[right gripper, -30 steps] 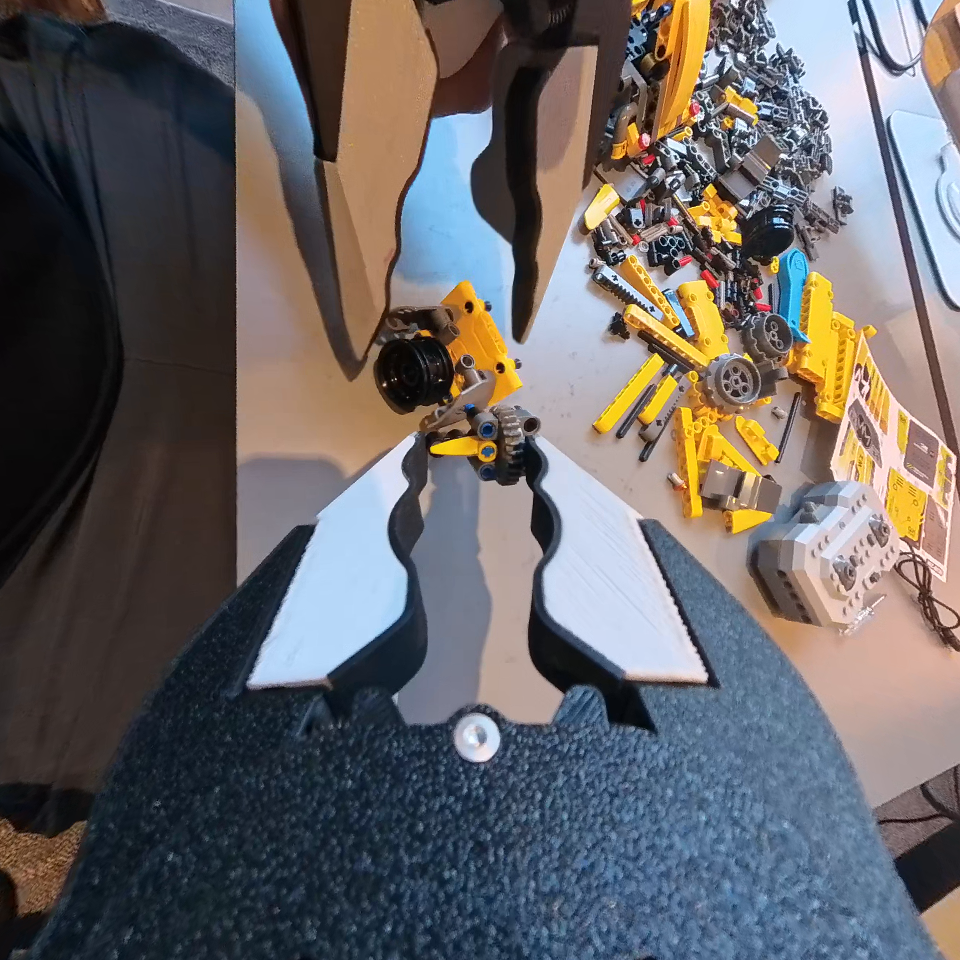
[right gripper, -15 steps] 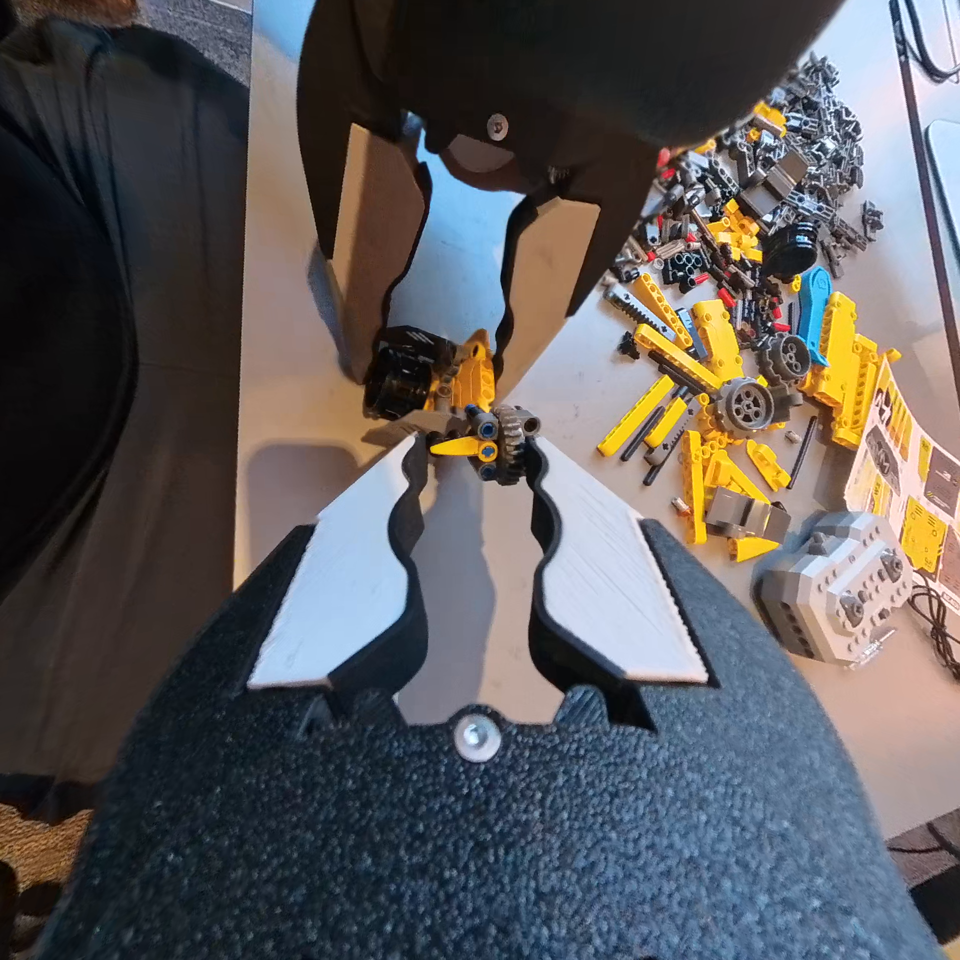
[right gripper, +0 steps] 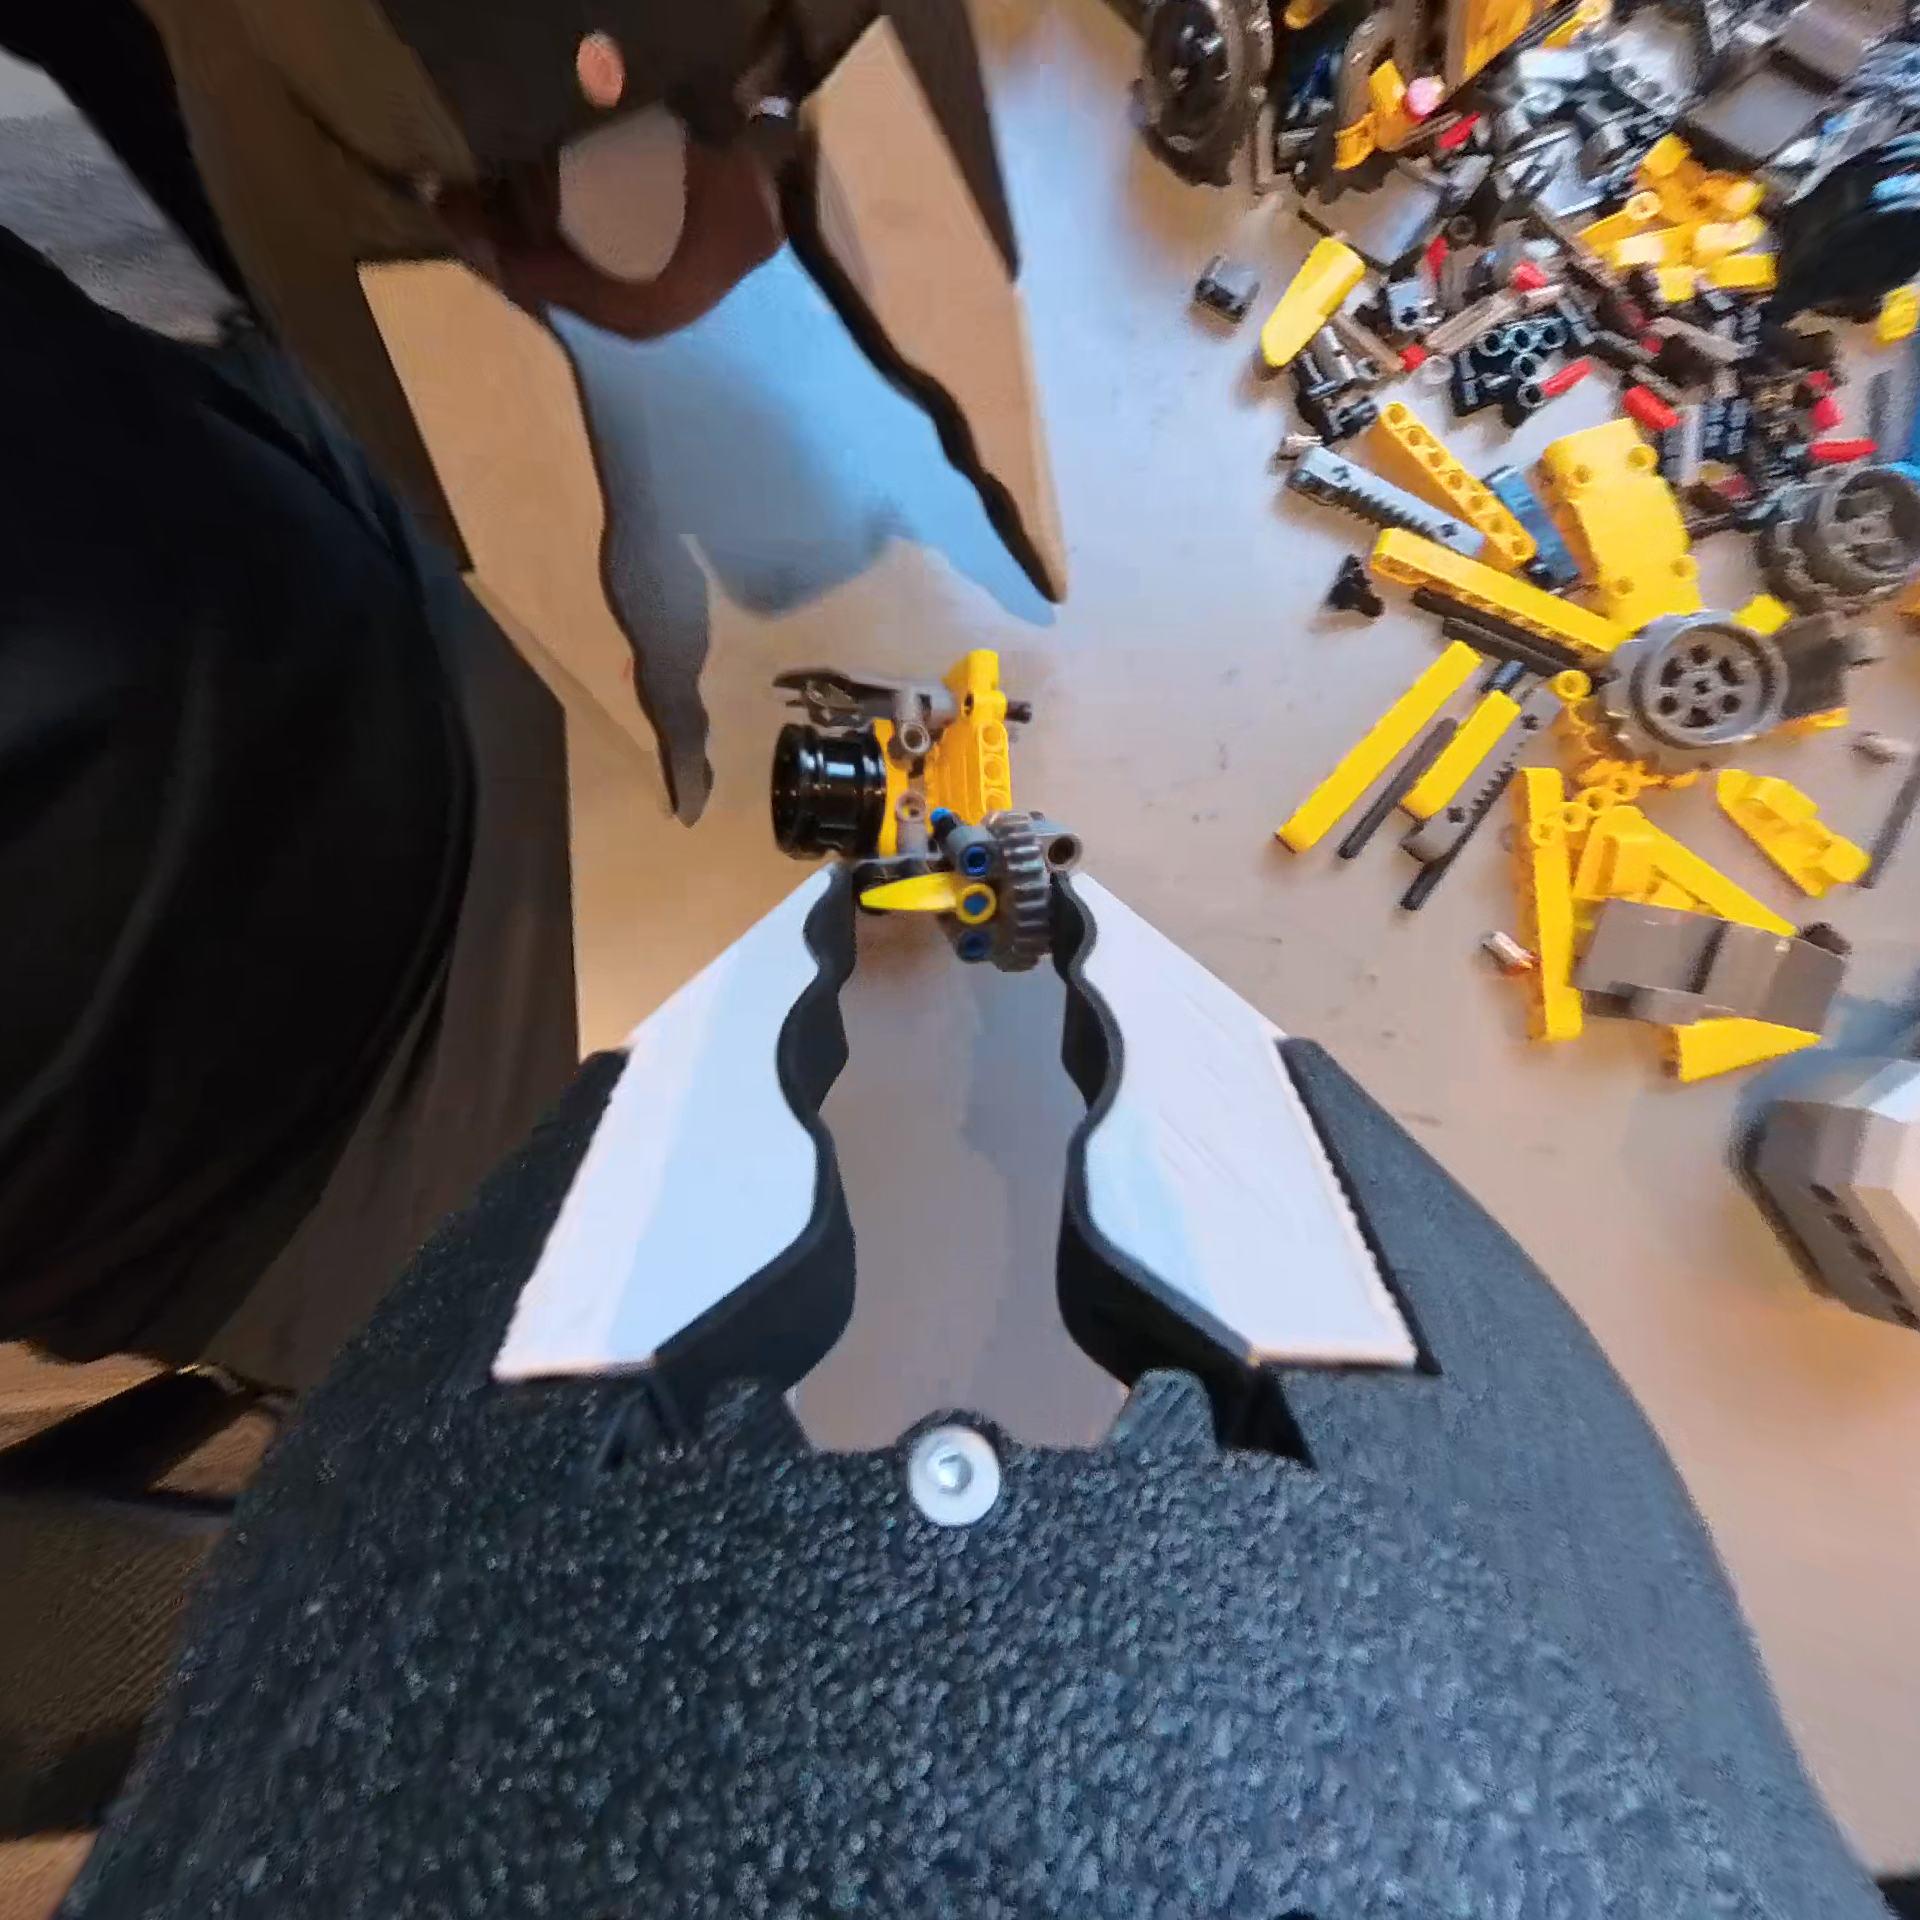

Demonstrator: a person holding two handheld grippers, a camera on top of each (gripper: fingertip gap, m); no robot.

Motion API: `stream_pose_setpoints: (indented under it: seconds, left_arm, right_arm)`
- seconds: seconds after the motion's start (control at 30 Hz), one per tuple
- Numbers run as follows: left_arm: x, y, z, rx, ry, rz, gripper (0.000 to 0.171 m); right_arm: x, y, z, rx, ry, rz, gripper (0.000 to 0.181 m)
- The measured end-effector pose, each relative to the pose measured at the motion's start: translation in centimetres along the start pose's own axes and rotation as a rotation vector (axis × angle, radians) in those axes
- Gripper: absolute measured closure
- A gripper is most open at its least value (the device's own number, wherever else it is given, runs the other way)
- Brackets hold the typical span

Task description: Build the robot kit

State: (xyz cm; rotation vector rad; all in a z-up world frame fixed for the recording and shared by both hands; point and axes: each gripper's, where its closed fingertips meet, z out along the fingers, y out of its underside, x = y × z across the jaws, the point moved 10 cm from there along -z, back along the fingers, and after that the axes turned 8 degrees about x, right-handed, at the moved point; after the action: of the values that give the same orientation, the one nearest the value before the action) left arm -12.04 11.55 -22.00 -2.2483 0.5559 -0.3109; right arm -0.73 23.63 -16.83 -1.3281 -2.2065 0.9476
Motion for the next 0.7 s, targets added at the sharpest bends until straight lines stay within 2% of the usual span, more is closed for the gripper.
stream_pose_setpoints:
  seconds: [0.03, 0.17, 0.37, 0.6, 0.7]
  left_arm:
    - [0.2, 0.5, 0.1, 0.017, -0.013, -0.046, 0.07]
    - [0.3, 0.6, 0.5, 0.099, -0.078, -0.132, 0.076]
    - [0.0, 0.8, 0.5, 0.156, -0.097, -0.143, 0.085]
    - [-0.7, 0.5, 1.0, 0.139, 0.057, -0.122, 0.085]
    - [-1.0, 0.4, 1.1, 0.143, 0.112, -0.117, 0.094]
  right_arm:
    - [0.4, -0.4, 0.1, -0.01, -0.042, 0.03, 0.143]
    - [1.9, -2.1, 1.4, -0.101, -0.164, 0.165, 0.143]
    - [3.7, -3.5, 2.3, -0.216, -0.307, 0.321, 0.143]
    - [5.0, -3.6, 3.9, -0.275, -0.473, 0.475, 0.144]
    - [5.6, -3.4, 4.0, -0.282, -0.515, 0.503, 0.144]
